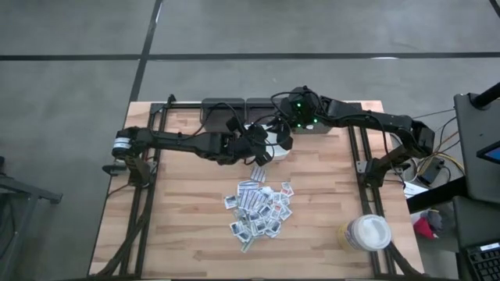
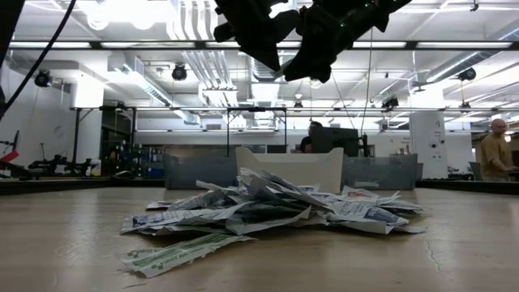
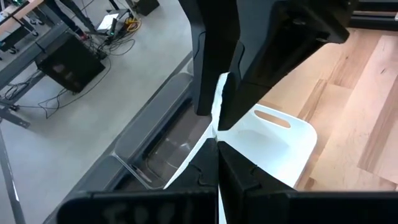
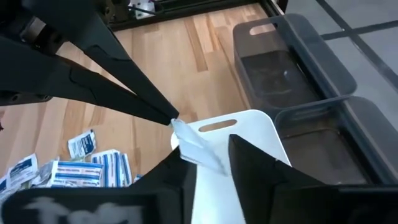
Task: Pick & Place First Aid Supplies
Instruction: Put the green bandage pack into the right gray bin
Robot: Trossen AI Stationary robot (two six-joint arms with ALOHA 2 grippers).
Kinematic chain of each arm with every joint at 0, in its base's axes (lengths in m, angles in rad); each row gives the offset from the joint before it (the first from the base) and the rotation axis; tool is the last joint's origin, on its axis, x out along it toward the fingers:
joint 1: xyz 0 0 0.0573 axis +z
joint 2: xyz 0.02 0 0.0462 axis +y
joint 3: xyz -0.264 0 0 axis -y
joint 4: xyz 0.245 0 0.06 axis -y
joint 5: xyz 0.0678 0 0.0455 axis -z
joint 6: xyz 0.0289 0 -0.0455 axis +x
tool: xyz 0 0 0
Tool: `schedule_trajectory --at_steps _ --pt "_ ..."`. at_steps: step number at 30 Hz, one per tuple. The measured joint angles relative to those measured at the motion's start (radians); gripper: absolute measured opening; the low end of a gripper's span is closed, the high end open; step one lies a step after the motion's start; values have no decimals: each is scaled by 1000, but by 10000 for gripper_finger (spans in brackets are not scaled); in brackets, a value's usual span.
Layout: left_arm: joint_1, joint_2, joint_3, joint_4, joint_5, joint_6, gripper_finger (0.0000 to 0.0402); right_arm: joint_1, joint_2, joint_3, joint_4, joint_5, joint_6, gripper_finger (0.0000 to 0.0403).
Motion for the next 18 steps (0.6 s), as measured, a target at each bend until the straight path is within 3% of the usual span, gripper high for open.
schedule_trajectory --at_steps 6,18 --pt "6 0 0 -1 0 0 0 0 0 0 -7 -12 -4 14" --pt "15 0 0 -1 1 0 0 0 -1 0 -58 -18 0 8"
